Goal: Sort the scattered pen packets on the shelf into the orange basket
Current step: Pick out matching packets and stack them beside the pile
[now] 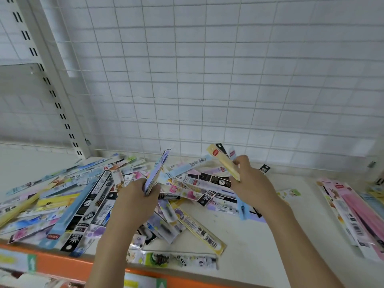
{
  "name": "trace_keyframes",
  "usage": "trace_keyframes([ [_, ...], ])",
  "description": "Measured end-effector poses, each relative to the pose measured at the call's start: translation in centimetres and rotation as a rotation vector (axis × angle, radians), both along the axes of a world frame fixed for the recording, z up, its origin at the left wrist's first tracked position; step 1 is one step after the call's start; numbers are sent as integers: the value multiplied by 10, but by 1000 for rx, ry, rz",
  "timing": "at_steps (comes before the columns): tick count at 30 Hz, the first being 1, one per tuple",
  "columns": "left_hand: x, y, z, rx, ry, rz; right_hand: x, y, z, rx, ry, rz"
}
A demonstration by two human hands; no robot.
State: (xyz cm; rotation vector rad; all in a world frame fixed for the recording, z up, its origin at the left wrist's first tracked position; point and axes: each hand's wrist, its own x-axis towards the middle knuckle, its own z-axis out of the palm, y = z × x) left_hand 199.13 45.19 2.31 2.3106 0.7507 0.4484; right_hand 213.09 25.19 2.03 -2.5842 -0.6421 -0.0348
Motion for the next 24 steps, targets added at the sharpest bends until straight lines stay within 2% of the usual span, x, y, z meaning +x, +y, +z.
trace_keyframes([
  [4, 6, 11, 1, 7, 1, -16, 5, 15, -1, -107, 85, 31],
  [11, 14, 34, 5, 23, 22, -13, 10, 41, -6, -131, 31, 90],
  [15, 20, 45, 7, 41, 25, -26, 14, 53, -15, -277, 62, 100],
  [18, 27, 50, 9, 71, 41, -31, 16, 57, -22, -238, 81, 86],
  [24, 56, 47, 14, 64, 105, -138, 25, 43, -3, -166, -34, -92],
])
